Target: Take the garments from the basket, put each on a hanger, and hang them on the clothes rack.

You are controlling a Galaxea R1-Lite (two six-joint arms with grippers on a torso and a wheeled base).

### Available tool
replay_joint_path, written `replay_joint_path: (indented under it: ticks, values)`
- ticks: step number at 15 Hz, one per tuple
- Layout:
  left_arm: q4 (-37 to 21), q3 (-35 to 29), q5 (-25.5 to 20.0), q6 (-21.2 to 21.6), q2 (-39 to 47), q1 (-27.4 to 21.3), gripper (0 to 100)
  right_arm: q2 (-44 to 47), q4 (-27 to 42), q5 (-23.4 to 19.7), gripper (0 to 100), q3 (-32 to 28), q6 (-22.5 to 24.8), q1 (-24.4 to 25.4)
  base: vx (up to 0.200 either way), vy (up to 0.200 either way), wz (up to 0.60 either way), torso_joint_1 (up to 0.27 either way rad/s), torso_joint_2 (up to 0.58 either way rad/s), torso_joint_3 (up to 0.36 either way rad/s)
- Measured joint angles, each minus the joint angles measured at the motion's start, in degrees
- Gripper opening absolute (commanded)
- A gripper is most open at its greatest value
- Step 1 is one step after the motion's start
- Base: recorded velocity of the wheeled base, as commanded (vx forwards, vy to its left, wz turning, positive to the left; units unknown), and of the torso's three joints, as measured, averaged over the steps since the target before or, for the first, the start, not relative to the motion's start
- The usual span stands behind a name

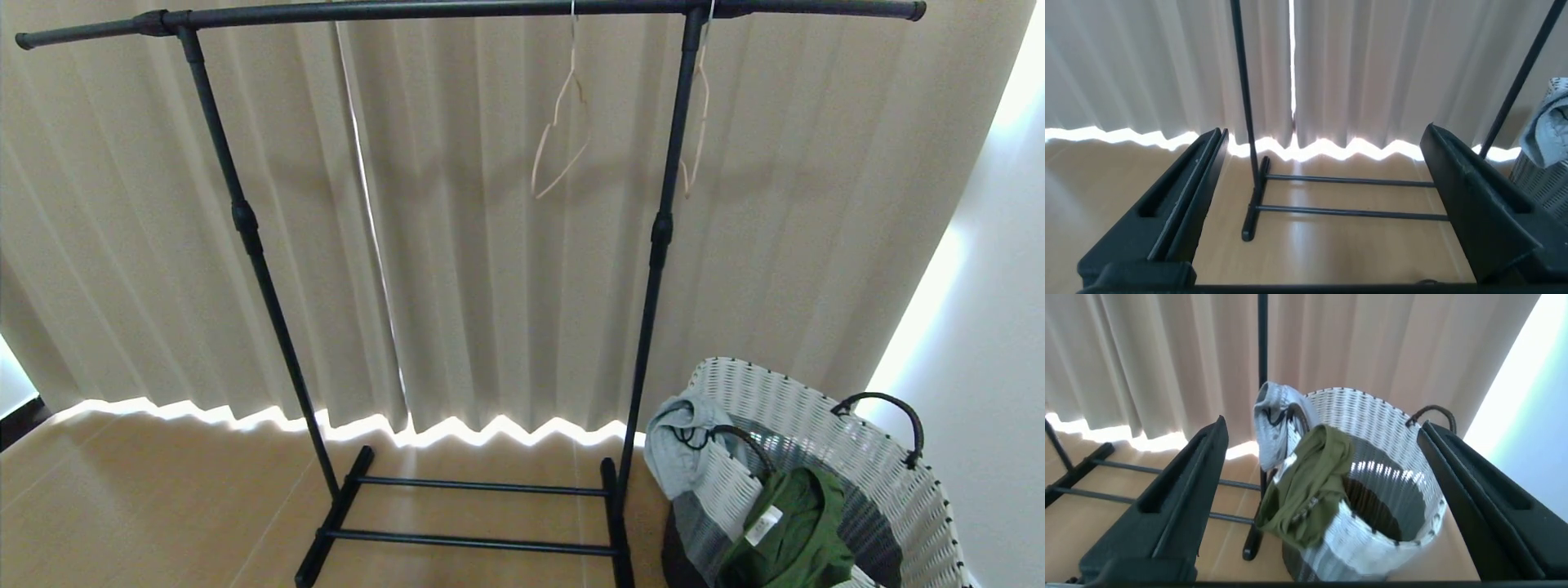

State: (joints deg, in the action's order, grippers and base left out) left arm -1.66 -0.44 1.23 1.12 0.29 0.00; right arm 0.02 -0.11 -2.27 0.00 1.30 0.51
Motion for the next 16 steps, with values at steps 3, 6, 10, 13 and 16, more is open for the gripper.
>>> replay_joint_path:
  ticks: [3,6,10,13,16]
  values:
    - [-0.01,0.00,-0.01,-0.01,0.00,0.00,100,0.00,0.01,0.00,100,0.00,0.00,0.00,0.067,0.000,0.00,0.001,0.00,0.001]
    - [-0.04,0.00,-0.01,0.00,0.00,0.00,100,0.00,0.01,0.00,100,0.00,-0.07,0.00,0.000,0.000,0.00,0.000,0.00,0.000]
    - [0.00,0.00,0.05,-0.04,0.00,0.00,100,0.00,0.04,0.09,100,0.00,-0.20,0.00,0.000,0.000,0.00,0.000,0.00,0.000]
    - [-0.01,0.00,-0.44,0.21,0.00,0.00,100,0.00,0.04,0.39,100,0.00,-0.55,0.00,0.000,0.000,0.00,0.000,0.00,0.000]
    - [-0.01,-0.05,-5.80,2.57,0.00,0.00,100,0.00,0.04,0.41,100,0.00,-0.16,0.00,0.000,0.000,0.00,0.000,0.00,0.000]
